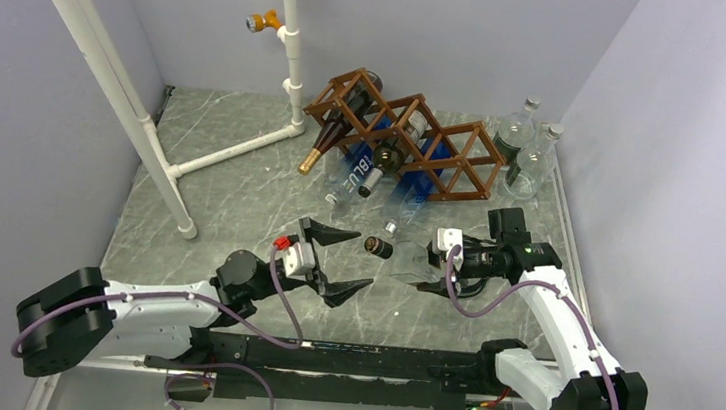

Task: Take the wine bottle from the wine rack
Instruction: Place the wine bottle at the center of the board.

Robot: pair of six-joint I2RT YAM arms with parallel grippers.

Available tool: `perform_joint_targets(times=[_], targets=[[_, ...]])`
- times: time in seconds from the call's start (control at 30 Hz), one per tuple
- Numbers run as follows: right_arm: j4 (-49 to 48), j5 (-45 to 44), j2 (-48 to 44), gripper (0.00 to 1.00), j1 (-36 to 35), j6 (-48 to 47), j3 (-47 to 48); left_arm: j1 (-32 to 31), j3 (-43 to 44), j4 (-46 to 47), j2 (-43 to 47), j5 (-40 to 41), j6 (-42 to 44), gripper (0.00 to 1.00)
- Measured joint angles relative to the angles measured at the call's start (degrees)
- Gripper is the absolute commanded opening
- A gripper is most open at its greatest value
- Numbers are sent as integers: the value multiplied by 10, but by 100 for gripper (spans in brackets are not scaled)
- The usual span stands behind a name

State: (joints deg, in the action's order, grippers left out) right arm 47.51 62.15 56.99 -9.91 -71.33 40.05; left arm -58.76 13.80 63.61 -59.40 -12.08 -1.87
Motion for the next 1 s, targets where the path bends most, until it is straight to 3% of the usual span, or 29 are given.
perform_joint_targets(times=[0.43, 0.73, 1.0], targets=[[0, 1, 0, 0, 1, 0, -3, -26, 58, 107, -129, 17, 33, 99], [0, 1, 0, 0, 3, -1, -3, -26, 73, 201, -201, 24, -18, 90], [0, 2, 0, 0, 7, -2, -3, -27, 81, 220, -228, 25, -51, 77]])
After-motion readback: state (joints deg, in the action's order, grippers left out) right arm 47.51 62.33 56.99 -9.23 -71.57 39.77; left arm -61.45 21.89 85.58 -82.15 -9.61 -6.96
